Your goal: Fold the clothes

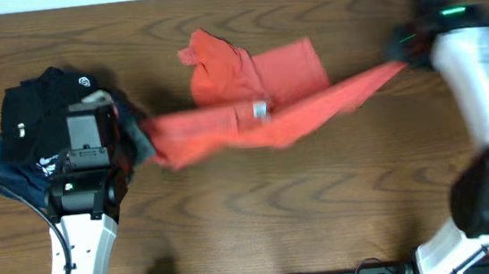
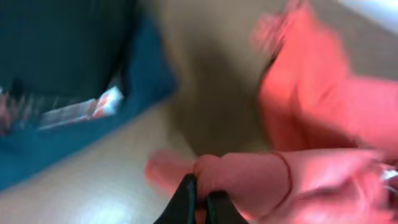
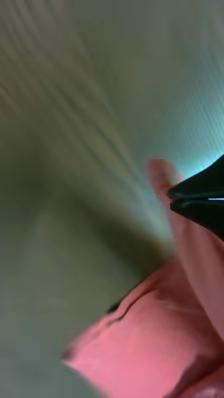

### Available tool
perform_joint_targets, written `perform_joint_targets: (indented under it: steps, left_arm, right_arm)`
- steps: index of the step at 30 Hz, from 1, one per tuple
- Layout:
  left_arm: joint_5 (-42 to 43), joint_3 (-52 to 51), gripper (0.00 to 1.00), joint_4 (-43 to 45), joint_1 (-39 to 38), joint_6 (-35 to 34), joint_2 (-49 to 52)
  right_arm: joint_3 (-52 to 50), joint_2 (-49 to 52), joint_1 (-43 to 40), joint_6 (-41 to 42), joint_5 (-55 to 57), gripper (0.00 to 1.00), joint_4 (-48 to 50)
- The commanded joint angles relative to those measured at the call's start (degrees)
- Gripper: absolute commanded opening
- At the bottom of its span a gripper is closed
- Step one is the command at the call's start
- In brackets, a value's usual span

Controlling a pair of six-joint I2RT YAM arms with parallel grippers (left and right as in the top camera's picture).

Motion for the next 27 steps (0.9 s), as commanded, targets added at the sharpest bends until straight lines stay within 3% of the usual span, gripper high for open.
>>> perform_joint_targets:
  steps: [1,4,6,8,12,17,27]
  left_arm:
    - [5.8,0.5,0.06,9.4,0.3,-3.1,0.1]
    - [13.7,0.5,0.06,18.9,0.3,-7.4,0.1]
    - [17.2,0.5,0.06,19.9,0.3,-8.9,0.1]
    - [18.3,0.5,0.06,15.9,0.3,-8.8,0.1]
    - [18.3,0.5,0.06,-0.9,0.3,-8.8,0.1]
    - [18.3,0.0,0.07,-19.5,0.3,-6.5,0.3]
    - [18.3,-5.8,0.06,-22.5,0.3,-4.2,1.5]
  right_arm:
    - [5.4,-4.6,-6.1,-5.1,-0.5,0.00,-1.9]
    - [7.6,-6.1,-10.4,-5.1,-2.1,0.01,-5.2]
    - [7.5,-6.9,-11.8,-5.1,-2.3,0.01,-8.0]
    - [7.5,-6.9,-12.2,-5.6,-2.0,0.01,-11.5]
    - [5.6,-6.7,-12.2,-6.1,1.5,0.01,-19.5]
    - [-1.7,-6.7,-12.2,-5.4,7.5,0.01,-22.8]
    - [-20.7,-6.7,-12.2,-3.5,8.5,0.01,-14.9]
